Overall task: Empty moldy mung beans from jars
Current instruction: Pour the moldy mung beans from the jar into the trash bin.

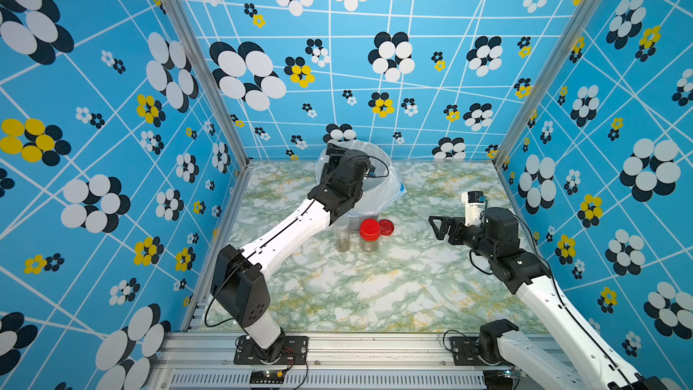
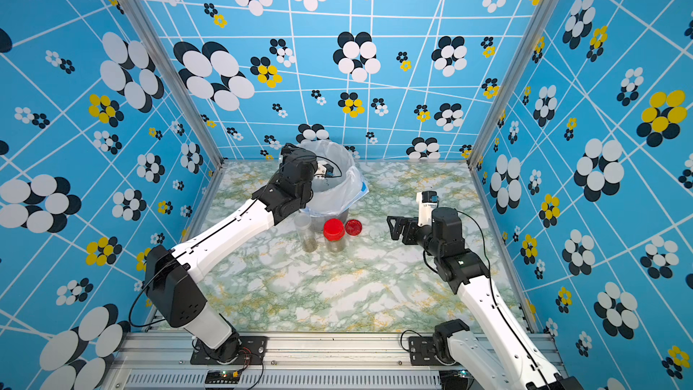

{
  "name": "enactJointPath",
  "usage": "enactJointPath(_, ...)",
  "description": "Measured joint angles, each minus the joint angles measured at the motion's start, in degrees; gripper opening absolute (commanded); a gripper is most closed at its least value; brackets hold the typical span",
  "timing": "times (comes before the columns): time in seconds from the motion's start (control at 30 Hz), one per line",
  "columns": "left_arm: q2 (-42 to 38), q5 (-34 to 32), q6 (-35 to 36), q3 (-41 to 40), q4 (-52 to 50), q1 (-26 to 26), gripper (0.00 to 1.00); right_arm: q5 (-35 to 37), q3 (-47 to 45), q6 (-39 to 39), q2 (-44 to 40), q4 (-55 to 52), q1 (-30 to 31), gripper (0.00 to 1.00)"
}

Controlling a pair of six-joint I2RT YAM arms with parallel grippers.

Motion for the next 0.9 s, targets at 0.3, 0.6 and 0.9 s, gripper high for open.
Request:
enactJointPath(0.3,0.1,0.1,0.0,0.8,-0.3,0.1,0.54,-0.1,0.0,-0.2,0.0,-0.1,0.0,0.99)
enactJointPath(0.6,0.2,0.0,-2.0,1.2,-5.9,0.3,0.54,-0.2,0.0,-0.4,-0.3,-0.2,0.0,0.99)
enactJointPath(0.9,0.6,0.1,-8.9,6.5,-13.4,0.2,0.54,-0.2,0.0,-0.4,-0.3,-0.2,0.0,0.99)
